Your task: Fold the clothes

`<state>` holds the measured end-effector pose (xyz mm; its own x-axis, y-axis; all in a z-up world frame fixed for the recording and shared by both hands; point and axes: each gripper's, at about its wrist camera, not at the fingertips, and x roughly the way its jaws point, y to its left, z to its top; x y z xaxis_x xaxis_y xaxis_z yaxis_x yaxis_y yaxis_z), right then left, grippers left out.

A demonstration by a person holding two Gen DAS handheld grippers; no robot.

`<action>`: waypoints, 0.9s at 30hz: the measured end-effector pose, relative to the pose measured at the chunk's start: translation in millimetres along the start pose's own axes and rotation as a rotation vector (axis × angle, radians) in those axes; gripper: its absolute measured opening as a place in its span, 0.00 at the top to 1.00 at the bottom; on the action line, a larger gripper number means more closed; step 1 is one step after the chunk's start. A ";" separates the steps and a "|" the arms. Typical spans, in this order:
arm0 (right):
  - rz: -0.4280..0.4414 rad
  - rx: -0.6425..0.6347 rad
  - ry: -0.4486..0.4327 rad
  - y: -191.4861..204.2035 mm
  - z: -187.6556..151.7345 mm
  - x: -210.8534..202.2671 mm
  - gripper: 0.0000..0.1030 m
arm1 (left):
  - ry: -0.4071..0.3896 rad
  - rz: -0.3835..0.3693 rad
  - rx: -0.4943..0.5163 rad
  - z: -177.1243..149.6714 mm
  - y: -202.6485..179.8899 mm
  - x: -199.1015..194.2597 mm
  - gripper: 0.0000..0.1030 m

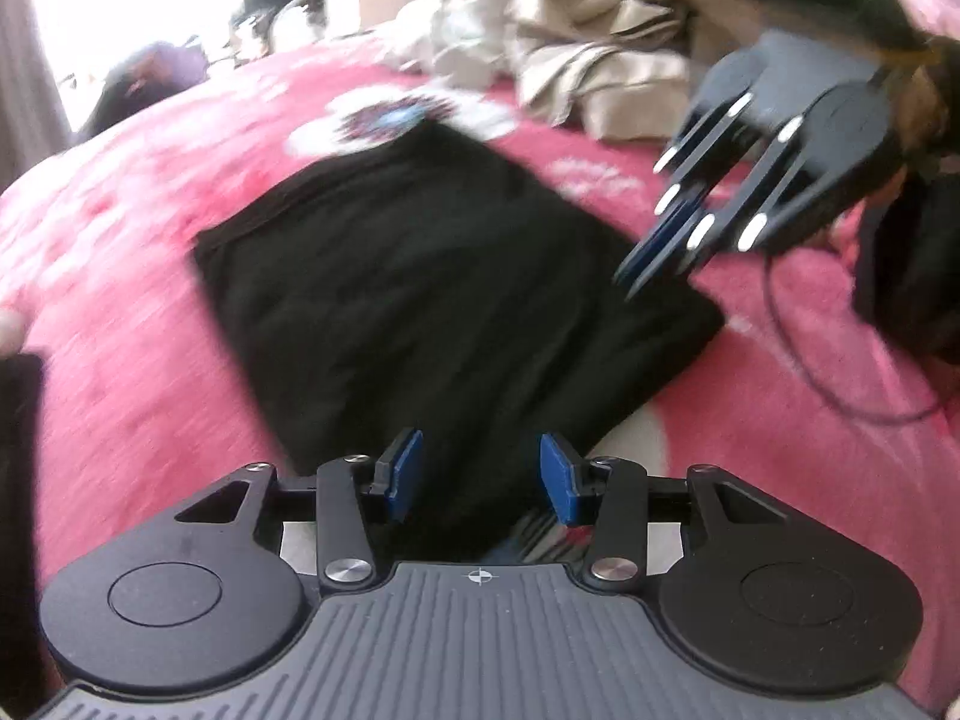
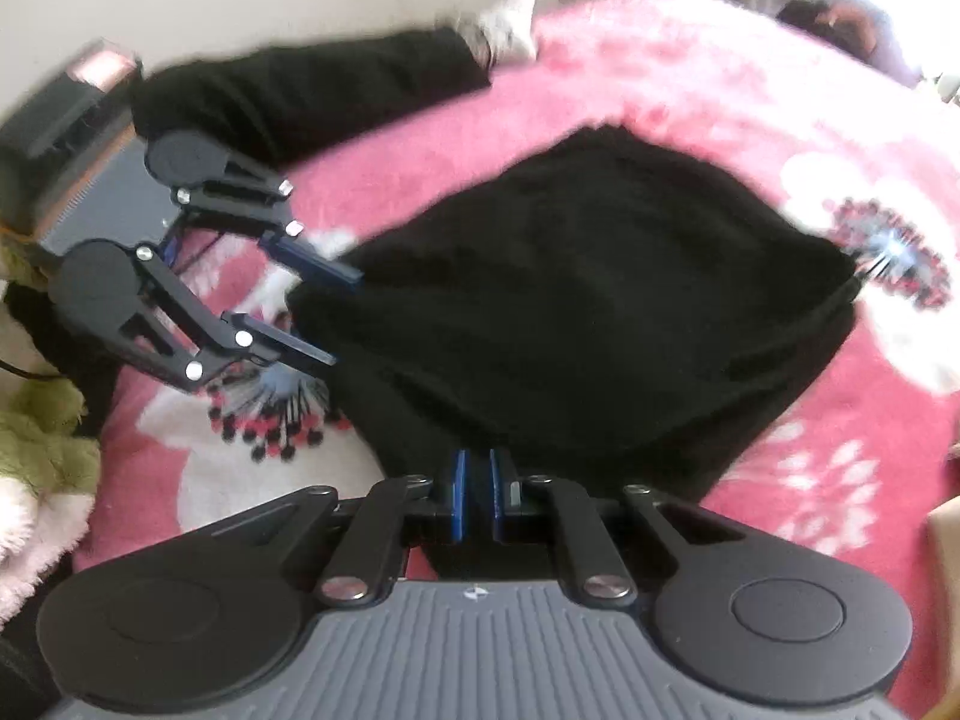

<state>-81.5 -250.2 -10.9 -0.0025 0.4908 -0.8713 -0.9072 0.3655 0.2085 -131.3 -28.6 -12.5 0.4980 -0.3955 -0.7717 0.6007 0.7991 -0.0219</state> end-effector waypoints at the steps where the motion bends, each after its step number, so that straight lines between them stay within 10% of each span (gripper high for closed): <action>1: 0.024 -0.018 0.052 4.1 -3.2 8.8 0.90 | 0.017 -0.024 0.012 -0.2 -4.2 8.0 0.58; 4: 0.066 -0.111 0.138 20.8 -13.0 8.8 0.90 | 0.074 -0.037 0.070 -8.2 -17.9 18.6 0.58; 11: -0.031 -0.010 -0.090 0.8 21.3 -13.9 0.90 | -0.013 -0.063 0.029 -0.1 -20.9 8.1 0.58; 18: 0.014 -0.073 0.105 14.7 4.0 17.2 0.90 | -0.005 -0.071 0.107 -6.8 -40.4 19.2 0.57; 27: 0.004 -0.004 -0.005 6.0 12.1 -5.4 0.90 | -0.011 -0.097 0.015 -10.3 -31.9 6.8 0.56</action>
<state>-81.8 -241.1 0.5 -0.0037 0.4959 -0.8684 -0.9090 0.3603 0.2097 -153.5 -52.1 -23.6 0.4440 -0.4759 -0.7592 0.6555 0.7502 -0.0869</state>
